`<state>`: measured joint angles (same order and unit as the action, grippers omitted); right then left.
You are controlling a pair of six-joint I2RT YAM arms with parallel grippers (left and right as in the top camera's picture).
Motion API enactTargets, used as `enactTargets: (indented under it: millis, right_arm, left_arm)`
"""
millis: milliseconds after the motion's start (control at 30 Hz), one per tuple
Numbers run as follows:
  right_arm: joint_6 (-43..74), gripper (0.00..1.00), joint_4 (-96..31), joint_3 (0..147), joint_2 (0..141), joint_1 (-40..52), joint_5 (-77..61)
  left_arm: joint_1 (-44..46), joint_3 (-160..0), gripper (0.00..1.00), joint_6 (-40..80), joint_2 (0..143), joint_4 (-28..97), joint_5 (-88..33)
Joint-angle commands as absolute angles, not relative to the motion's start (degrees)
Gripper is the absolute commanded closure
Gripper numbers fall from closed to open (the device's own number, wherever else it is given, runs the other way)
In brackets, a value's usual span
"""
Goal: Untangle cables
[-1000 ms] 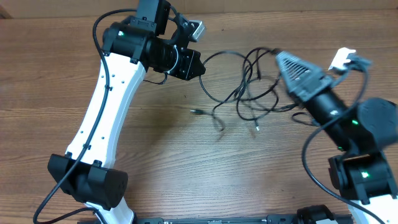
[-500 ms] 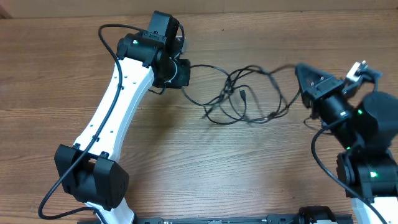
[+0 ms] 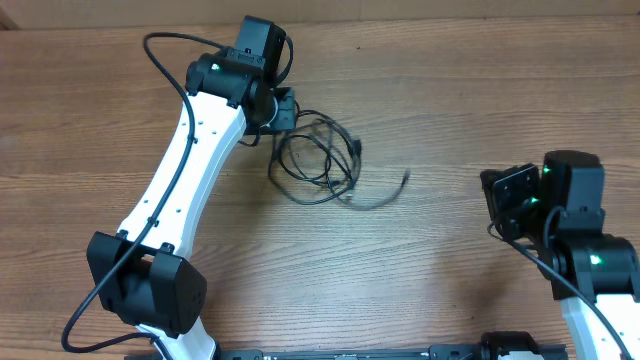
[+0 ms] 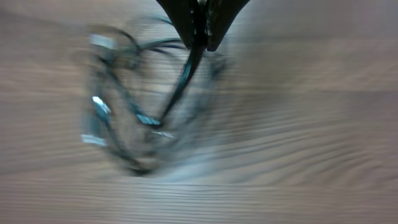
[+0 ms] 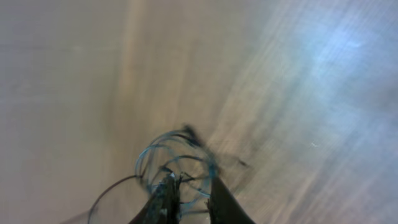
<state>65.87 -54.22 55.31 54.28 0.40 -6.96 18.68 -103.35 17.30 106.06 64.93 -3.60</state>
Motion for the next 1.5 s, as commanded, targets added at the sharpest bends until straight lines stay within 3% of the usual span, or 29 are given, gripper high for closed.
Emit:
enactTargets:
  millis: [0,67,100,200,367,700,1033,1367,1467]
  right_arm:
    - [65.5,0.78,-57.8,55.9,56.4,0.4,-5.7]
    - [65.0,0.77,-60.9,55.9,58.0,0.4,-6.2]
    - [63.2,0.83,-61.8,55.9,58.8,0.4,-7.5]
    - [52.4,0.85,-60.1,55.9,61.0,0.4,-17.2]
    - [36.8,0.61,-52.8,55.9,63.8,0.4,-33.4]
    - [36.6,0.6,-51.2,55.9,66.1,0.4,-39.0]
    - [29.0,0.6,-51.3,55.9,66.1,0.4,-51.5]
    - [27.8,0.61,-51.4,55.9,66.1,9.0,-53.8]
    - [28.7,0.69,-51.0,55.9,66.1,12.1,-50.9]
  left_arm:
    - [18.8,-103.0,0.96,4.2,104.9,62.9,-25.0]
    - [18.8,-103.0,0.96,-0.6,104.9,61.9,-33.8]
    - [18.8,-103.0,0.96,-2.9,104.9,61.6,-37.7]
    - [18.7,-103.4,0.96,-8.2,104.7,61.6,-48.6]
    - [17.9,-104.5,0.96,-15.3,103.1,61.6,-61.8]
    - [17.9,-105.1,0.96,-12.4,90.9,62.8,-48.6]
    - [17.9,-105.1,0.96,-11.3,74.8,69.1,-39.0]
    - [17.9,-105.1,0.96,-3.2,75.1,69.9,-32.8]
    - [17.9,-105.1,0.96,-3.2,76.6,70.0,-32.8]
